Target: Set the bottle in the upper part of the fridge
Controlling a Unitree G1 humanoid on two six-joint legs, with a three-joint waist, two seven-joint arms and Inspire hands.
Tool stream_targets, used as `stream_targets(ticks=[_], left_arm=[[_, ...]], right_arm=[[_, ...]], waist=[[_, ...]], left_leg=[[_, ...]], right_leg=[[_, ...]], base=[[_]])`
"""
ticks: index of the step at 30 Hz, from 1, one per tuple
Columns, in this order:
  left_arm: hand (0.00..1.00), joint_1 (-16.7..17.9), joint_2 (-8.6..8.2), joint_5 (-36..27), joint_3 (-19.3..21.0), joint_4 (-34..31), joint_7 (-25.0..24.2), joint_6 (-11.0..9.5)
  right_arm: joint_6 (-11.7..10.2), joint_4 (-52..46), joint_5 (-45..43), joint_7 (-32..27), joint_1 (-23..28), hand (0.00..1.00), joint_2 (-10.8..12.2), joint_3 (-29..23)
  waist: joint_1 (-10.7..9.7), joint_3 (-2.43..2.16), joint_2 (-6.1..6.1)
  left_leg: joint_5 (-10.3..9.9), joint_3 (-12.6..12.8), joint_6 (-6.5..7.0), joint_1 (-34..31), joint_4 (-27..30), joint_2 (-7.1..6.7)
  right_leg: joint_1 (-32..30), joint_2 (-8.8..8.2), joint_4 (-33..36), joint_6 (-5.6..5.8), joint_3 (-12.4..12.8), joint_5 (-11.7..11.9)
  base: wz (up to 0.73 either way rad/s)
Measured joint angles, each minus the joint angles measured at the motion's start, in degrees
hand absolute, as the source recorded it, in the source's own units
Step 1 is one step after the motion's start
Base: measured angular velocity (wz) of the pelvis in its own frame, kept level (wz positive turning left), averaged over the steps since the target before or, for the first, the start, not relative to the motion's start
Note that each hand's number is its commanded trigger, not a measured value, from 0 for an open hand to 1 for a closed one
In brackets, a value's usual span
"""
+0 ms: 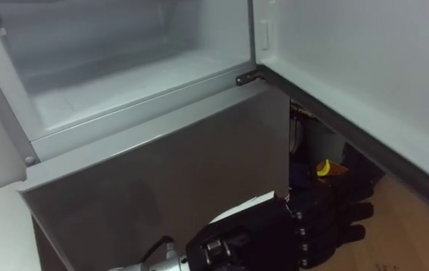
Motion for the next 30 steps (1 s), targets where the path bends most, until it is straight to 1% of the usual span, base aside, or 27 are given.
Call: stream_targets(ticks=[3,4,5,6,7,8,9,10,11,12,14,15,16,17,18,19,20,21,22,23,24,26,27,28,30], left_arm=[[0.0,0.11,0.34,1.37,0.02,0.94,0.0,0.0],[0.0,0.57,0.53,2.04,0.05,1.04,-0.02,-0.01],[0.0,1.74,0.64,2.98,0.05,1.07,-0.15,-0.02],[0.0,2.52,0.97,3.37,0.04,1.1,-0.24,-0.02],[0.0,4.23,1.36,4.15,0.03,1.1,-0.35,-0.01],[0.0,5.9,2.3,4.76,0.05,1.1,-0.36,-0.01],[0.0,6.71,2.74,5.21,0.07,1.12,-0.36,-0.01],[0.0,8.46,3.47,5.26,0.18,1.34,-0.36,-0.01],[0.0,10.27,3.93,5.3,0.23,1.59,-0.36,-0.01],[0.0,11.08,4.12,5.52,0.22,1.74,-0.36,-0.01],[0.0,13.23,4.53,6.24,0.25,2.26,-0.39,0.1],[0.0,13.74,4.72,6.35,0.32,2.25,-0.4,0.1],[0.0,14.92,5.03,7.53,0.83,2.25,-0.67,0.08],[0.0,16.46,5.21,9.07,1.51,2.3,-0.75,0.08],[0.0,17.2,5.37,9.87,1.72,2.32,-0.74,0.08],[0.0,18.87,5.66,10.93,2.48,2.41,-0.71,0.09],[0.0,20.41,6.29,11.44,2.7,2.72,-0.6,0.07],[0.0,21.04,6.53,11.8,2.78,3.42,-0.61,-0.06],[0.0,22.55,6.74,12.65,3.32,5.26,-0.67,-0.16],[0.0,24.99,6.77,13.83,4.57,6.59,-0.66,-0.17],[0.0,26.28,6.78,14.3,5.35,7.06,-0.55,-0.17],[0.0,30.24,7.47,16.11,7.71,8.85,-0.39,-0.44],[0.0,30.91,7.69,16.53,8.19,9.34,-0.35,-0.48],[0.0,31.86,7.92,17.64,9.26,10.11,-0.34,-0.49],[0.0,33.57,8.04,18.65,11.28,10.13,-0.34,-0.75]], right_arm=[[-0.03,-0.02,-0.02,0.0,-0.04,0.0,0.26,-0.13],[-0.01,0.02,-0.02,-0.04,-0.08,0.0,0.4,-0.1],[0.01,0.06,-0.04,-0.07,-0.05,0.0,0.41,-0.07],[0.01,0.06,-0.08,-0.09,-0.04,0.0,0.4,-0.01],[0.02,0.05,-0.08,-0.14,-0.05,0.0,0.44,0.07],[0.02,0.03,-0.08,-0.36,-0.07,0.0,0.49,0.07],[0.01,0.03,-0.07,-0.52,-0.06,0.0,0.49,0.09],[0.01,0.04,-0.06,-0.73,-0.07,0.0,0.42,0.44],[0.01,0.03,-0.11,-1.02,-0.07,0.0,0.52,0.69],[0.01,0.03,-0.11,-1.14,-0.08,0.0,0.63,0.84],[0.02,0.0,0.05,-1.14,-0.05,0.0,0.98,1.06],[0.02,0.0,0.02,-1.14,-0.04,0.0,1.19,1.04],[0.01,0.03,-0.05,-1.14,-0.08,0.0,1.69,0.86],[-0.18,0.03,0.13,-1.17,-0.08,0.0,2.13,0.88],[-0.28,-0.02,0.39,-1.22,-0.04,0.0,2.3,0.89],[-0.35,-0.26,1.08,-1.26,-0.02,0.0,2.53,0.89],[-0.36,-0.45,2.02,-1.33,0.05,0.0,2.77,0.92],[-0.36,-0.43,2.34,-1.43,0.13,0.0,2.91,0.98],[-0.38,-0.44,2.55,-1.7,0.19,0.0,3.26,1.0],[-0.55,-0.47,2.56,-1.72,0.2,0.0,3.72,0.94],[-0.64,-0.5,2.59,-1.71,0.18,0.0,3.94,0.94],[-1.08,-0.52,2.73,-1.66,0.26,0.0,4.44,0.94],[-1.1,-0.52,2.73,-1.67,0.25,0.0,4.47,0.94],[-1.12,-0.53,2.68,-1.67,0.26,0.0,4.47,0.94],[-1.12,-0.65,2.62,-1.6,0.26,0.0,4.49,0.93]], waist=[[0.3,0.29,-0.47],[0.92,0.46,-0.72],[1.41,0.6,-0.95],[1.54,0.63,-1.03],[1.6,0.62,-1.14],[2.18,0.59,-1.16],[2.67,0.58,-1.17],[3.18,0.49,-1.31],[3.5,0.29,-1.59],[3.78,0.15,-1.78],[5.36,-0.22,-2.74],[5.88,-0.33,-2.97],[6.58,-0.6,-3.36],[7.35,-0.81,-3.58],[7.85,-0.87,-3.62],[8.22,-0.89,-3.63],[8.91,-0.87,-3.64],[9.34,-0.86,-3.67],[10.1,-0.84,-3.72],[10.95,-0.82,-3.74],[11.06,-0.81,-3.78],[11.3,-0.72,-3.98],[11.54,-0.7,-4.03],[12.41,-0.68,-4.18],[12.84,-0.67,-4.6]], left_leg=[[0.3,-1.21,0.14,-0.53,0.21,-0.09],[0.47,-1.61,0.14,-0.62,0.26,-0.11],[0.51,-2.1,0.11,-0.64,0.37,-0.1],[0.53,-2.48,0.1,-0.68,0.42,-0.11],[0.54,-3.17,0.09,-0.78,0.56,-0.12],[0.56,-3.55,0.07,-0.84,0.72,-0.12],[0.57,-3.72,0.06,-0.85,0.8,-0.12],[0.58,-4.34,0.05,-1.07,1.06,-0.19],[0.61,-4.98,-0.01,-1.38,1.14,-0.26],[0.63,-5.43,-0.04,-1.6,1.29,-0.28],[0.82,-6.71,-0.17,-1.76,1.56,-0.23],[0.88,-7.0,-0.24,-1.76,1.56,-0.23],[0.95,-7.57,-0.34,-1.73,1.59,-0.24],[1.0,-7.88,-0.43,-1.61,1.61,-0.24],[1.02,-7.99,-0.47,-1.55,1.63,-0.23],[1.06,-8.39,-0.54,-1.53,1.63,-0.23],[1.17,-8.94,-0.6,-1.53,1.63,-0.18],[1.23,-9.05,-0.62,-1.45,1.63,-0.18],[1.26,-9.16,-0.67,-1.09,1.56,-0.19],[1.32,-9.16,-0.77,-0.87,1.55,-0.19],[1.33,-9.24,-0.79,-0.87,1.55,-0.18],[1.4,-9.44,-0.9,-0.94,1.55,-0.17],[1.41,-9.47,-0.91,-0.96,1.55,-0.17],[1.45,-9.5,-0.97,-1.0,1.56,-0.16],[1.56,-9.97,-0.96,-1.28,1.58,-0.18]], right_leg=[[0.04,-0.44,0.01,0.04,-1.16,-0.06],[0.15,-0.5,-0.07,0.13,-1.29,-0.1],[0.65,-0.56,-0.19,0.18,-1.59,-0.15],[0.74,-0.62,-0.23,0.16,-1.83,-0.19],[0.69,-0.77,-0.22,0.05,-2.66,-0.33],[0.78,-0.83,-0.15,-0.07,-2.94,-0.43],[0.83,-0.82,-0.16,-0.11,-3.1,-0.44],[0.91,-0.88,-0.16,-0.22,-3.69,-0.5],[0.93,-0.98,-0.15,-0.42,-4.37,-0.55],[0.91,-1.04,-0.15,-0.49,-4.53,-0.58],[1.41,-1.28,-0.12,-0.82,-6.08,-0.82],[1.49,-1.32,-0.08,-0.89,-6.32,-0.9],[1.74,-1.33,-0.18,-1.02,-6.78,-1.0],[2.0,-1.33,-0.18,-1.14,-6.96,-1.12],[2.15,-1.33,-0.19,-1.2,-7.16,-1.16],[2.35,-1.41,-0.19,-1.25,-7.54,-1.29],[2.6,-1.54,-0.15,-1.32,-8.07,-1.47],[2.77,-1.59,-0.15,-1.34,-8.3,-1.56],[3.17,-1.61,-0.12,-1.38,-8.61,-1.73],[3.39,-1.57,-0.12,-1.44,-8.66,-1.83],[3.45,-1.56,-0.12,-1.4,-8.8,-1.94],[3.8,-1.76,-0.13,-1.07,-9.85,-2.45],[3.84,-1.82,-0.09,-1.0,-10.08,-2.58],[3.85,-1.87,-0.03,-1.02,-10.25,-2.62],[3.94,-1.99,-0.06,-1.11,-10.8,-2.66]], base=[[0.21],[0.13],[0.15],[0.23],[0.26],[0.22],[0.16],[0.21],[0.27],[0.3],[0.3],[0.26],[0.19],[0.16],[0.18],[0.2],[0.23],[0.21],[0.1],[0.08],[0.11],[0.23],[0.18],[0.14],[0.18]])
